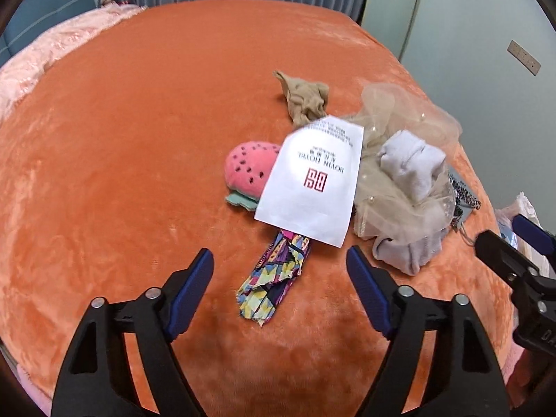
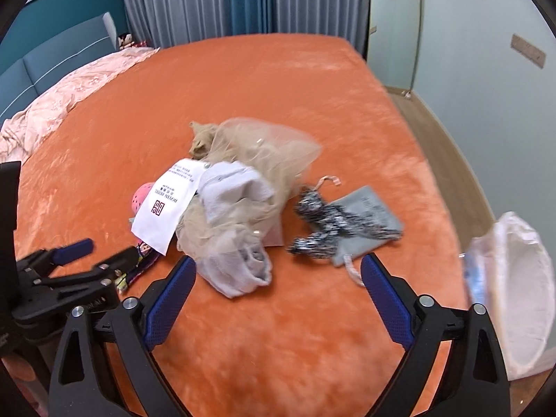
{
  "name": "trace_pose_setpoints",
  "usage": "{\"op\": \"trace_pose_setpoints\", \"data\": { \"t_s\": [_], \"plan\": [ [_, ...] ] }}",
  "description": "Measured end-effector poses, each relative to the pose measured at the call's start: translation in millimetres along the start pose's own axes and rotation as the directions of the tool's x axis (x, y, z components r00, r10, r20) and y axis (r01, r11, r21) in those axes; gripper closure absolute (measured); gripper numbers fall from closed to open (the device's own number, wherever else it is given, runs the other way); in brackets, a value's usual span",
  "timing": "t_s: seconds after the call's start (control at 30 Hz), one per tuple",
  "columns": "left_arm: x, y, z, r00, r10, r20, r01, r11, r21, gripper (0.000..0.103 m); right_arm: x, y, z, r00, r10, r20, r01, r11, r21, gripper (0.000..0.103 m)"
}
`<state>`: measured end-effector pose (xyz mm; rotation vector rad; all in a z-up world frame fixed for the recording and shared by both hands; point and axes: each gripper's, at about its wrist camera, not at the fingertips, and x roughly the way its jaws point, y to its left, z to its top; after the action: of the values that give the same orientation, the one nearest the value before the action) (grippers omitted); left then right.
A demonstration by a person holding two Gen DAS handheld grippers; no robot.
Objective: Collect trash
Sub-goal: 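Grasp the white socks with the right tool while the left tool grasps the striped cloth, then lift the socks and striped cloth and carry both toward the wastebasket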
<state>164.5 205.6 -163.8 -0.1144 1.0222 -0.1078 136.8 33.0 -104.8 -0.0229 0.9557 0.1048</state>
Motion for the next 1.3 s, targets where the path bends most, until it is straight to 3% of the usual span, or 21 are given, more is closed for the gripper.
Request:
{"op": "trace_pose_setpoints", "data": {
  "t_s": [0.2, 0.27, 0.37, 0.43, 0.63, 1.03, 1.3],
  "plan": [
    [27.7, 8.5, -1.1, 0.997, -0.045, -0.055, 0.044, 0.999, -0.018, 0.051, 36.3, 18.3, -1.5, 0.997, 0.033, -0.063, -0.034, 0.999, -0.019, 0.029],
    [32.9, 10.9, -1.4, 0.995, -0.075, -0.072, 0.073, 0.997, -0.030, 0.071, 45.4, 24.1, -2.7, 0.996, 0.042, -0.078, -0.044, 0.999, -0.030, 0.034],
    [33.5, 12.9, -2.2, 0.993, -0.092, -0.079, 0.088, 0.995, -0.049, 0.089, 55.3, 27.4, -5.4, 0.991, 0.081, -0.102, -0.084, 0.996, -0.026, 0.048],
    [32.0, 14.8, -2.9, 0.989, -0.117, -0.087, 0.111, 0.991, -0.071, 0.095, 58.3, 26.2, -6.1, 0.990, 0.098, -0.104, -0.100, 0.995, -0.013, 0.059],
    [4.3, 10.8, -8.3, 0.990, -0.129, -0.056, 0.125, 0.989, -0.076, 0.099, 39.2, 20.4, -8.4, 0.982, 0.151, -0.115, -0.150, 0.989, 0.019, 0.078],
    [-88.2, -22.1, -12.2, 0.979, -0.193, 0.064, 0.196, 0.980, -0.042, 0.099, -42.5, -2.3, -18.9, 0.976, 0.216, -0.023, -0.215, 0.975, 0.063, 0.081],
    [-127.6, -52.9, -16.0, 0.971, -0.217, 0.100, 0.217, 0.976, 0.009, 0.099, -58.0, -26.2, -43.9, 0.977, 0.208, -0.036, -0.203, 0.974, 0.104, 0.081]
  ]
}}
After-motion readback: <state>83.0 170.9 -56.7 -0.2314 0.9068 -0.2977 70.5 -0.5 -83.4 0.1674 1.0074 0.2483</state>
